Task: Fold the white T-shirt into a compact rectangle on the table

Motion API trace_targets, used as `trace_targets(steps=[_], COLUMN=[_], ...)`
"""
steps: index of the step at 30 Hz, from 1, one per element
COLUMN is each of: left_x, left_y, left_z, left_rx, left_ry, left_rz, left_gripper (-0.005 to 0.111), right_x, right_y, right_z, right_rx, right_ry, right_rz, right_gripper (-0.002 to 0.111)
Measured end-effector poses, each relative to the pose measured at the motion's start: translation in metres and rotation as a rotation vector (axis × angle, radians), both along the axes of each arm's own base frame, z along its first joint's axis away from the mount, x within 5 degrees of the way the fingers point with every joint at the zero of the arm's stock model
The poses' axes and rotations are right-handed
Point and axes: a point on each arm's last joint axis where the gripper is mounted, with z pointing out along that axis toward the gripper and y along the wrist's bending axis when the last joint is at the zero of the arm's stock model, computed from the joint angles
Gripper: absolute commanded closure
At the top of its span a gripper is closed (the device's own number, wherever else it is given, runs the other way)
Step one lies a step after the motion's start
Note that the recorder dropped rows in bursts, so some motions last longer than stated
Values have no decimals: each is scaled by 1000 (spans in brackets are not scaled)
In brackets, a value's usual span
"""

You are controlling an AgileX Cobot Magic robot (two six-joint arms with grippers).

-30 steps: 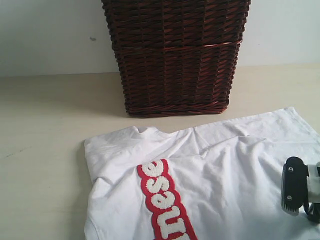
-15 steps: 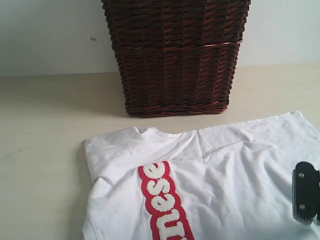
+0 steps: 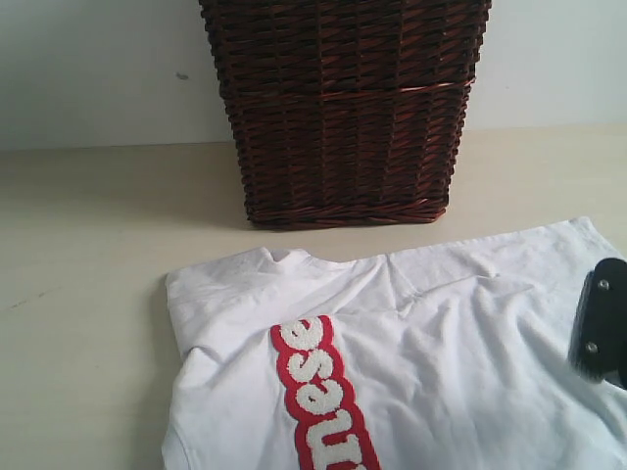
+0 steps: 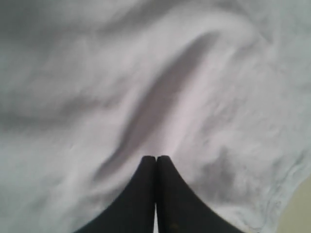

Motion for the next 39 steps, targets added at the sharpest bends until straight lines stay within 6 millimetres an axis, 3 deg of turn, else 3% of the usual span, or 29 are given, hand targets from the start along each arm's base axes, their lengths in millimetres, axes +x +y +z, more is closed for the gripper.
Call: trace_targets(steps=[3, 6, 10, 12, 13, 15, 20, 21, 22, 24, 26, 33, 39], left_x=[0, 0, 0, 0, 0, 0, 0, 0, 0, 0, 0, 0, 0], left_y=[0, 0, 0, 0, 0, 0, 0, 0, 0, 0, 0, 0, 0], left_z=[0, 0, 0, 0, 0, 0, 0, 0, 0, 0, 0, 0, 0], left_rx=[0, 0, 0, 0, 0, 0, 0, 0, 0, 0, 0, 0, 0], left_ry=[0, 0, 0, 0, 0, 0, 0, 0, 0, 0, 0, 0, 0], left_rz=[0, 0, 0, 0, 0, 0, 0, 0, 0, 0, 0, 0, 0], left_gripper=[107, 107, 107, 107, 107, 107, 107, 107, 107, 107, 107, 107, 107], right_x=[-15, -41, -53, -52, -52, -50, -38, -36, -33, -29, -24, 24, 46], right_y=[-7, -14, -21, -25, -26, -32, -54, -57, -59, -61, -61, -59, -51], right_z=[8, 9, 10, 10, 10, 7, -10, -13, -19, -26, -25, 19, 39], right_rx=[-81, -91, -2, 22, 29, 34, -81, -92, -92, -94, -99, 4, 130], right_ry=[66, 279, 389, 372, 367, 375, 413, 416, 424, 431, 395, 41, -122], right_rz=[182, 393, 429, 390, 374, 344, 343, 345, 344, 348, 330, 122, 113], right_gripper=[108, 108, 104, 91, 69, 46, 59, 66, 84, 108, 108, 108, 108])
